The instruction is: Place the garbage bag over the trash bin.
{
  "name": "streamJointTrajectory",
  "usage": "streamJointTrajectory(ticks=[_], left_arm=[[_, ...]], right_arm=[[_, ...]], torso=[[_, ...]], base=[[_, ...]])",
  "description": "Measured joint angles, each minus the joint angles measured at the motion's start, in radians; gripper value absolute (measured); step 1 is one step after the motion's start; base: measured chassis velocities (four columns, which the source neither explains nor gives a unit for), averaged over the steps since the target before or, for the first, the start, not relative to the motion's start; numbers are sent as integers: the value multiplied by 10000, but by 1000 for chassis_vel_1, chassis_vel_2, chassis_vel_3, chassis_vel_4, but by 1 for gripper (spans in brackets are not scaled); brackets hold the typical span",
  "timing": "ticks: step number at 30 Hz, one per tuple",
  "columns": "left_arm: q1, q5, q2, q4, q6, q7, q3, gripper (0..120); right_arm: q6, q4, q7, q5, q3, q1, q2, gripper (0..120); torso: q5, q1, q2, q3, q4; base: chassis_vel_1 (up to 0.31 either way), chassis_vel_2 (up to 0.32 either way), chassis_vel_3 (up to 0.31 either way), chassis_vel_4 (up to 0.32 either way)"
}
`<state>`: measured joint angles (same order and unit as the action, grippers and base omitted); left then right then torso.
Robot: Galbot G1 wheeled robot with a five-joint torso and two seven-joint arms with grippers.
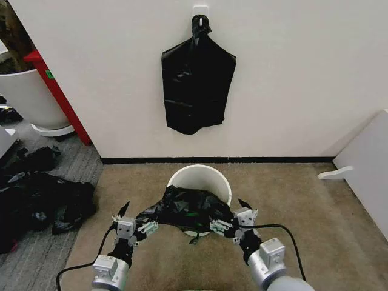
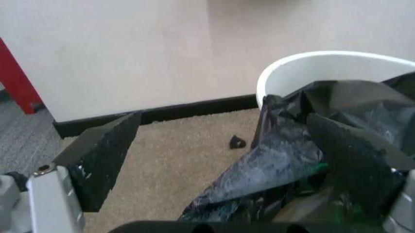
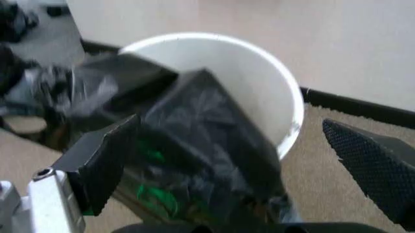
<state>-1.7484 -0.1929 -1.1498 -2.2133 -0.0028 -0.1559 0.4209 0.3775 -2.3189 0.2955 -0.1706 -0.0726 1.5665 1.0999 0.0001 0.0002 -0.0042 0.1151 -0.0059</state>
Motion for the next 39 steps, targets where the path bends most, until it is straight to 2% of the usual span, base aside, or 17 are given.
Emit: streamJointTrajectory(ticks=[7, 24, 28, 36, 39], left_arm=[[190, -207, 255, -43, 145, 11, -30, 100], [270, -314, 382, -209, 128, 285, -113, 100], [294, -301, 302, -132, 81, 315, -148, 100], [395, -311, 160, 32, 12, 349, -193, 100], [482, -636, 146, 42, 31, 275, -103, 100]], right_arm=[[363, 755, 80, 64, 85, -493, -72, 100], [173, 1783, 706, -288, -341, -1416, -86, 100], [134, 1764, 801, -568, -349, -1452, -91, 100], [267, 752, 1114, -1091, -211, -873, -201, 100], [291, 343, 1245, -1256, -174, -654, -225, 100]], torso=[[0, 0, 0, 0, 0], [0, 0, 0, 1, 0], [0, 0, -1, 1, 1], [0, 0, 0, 0, 0], [0, 0, 0, 0, 0]], base=[[0, 0, 0, 0], [0, 0, 0, 0], [0, 0, 0, 0], [0, 0, 0, 0], [0, 0, 0, 0]])
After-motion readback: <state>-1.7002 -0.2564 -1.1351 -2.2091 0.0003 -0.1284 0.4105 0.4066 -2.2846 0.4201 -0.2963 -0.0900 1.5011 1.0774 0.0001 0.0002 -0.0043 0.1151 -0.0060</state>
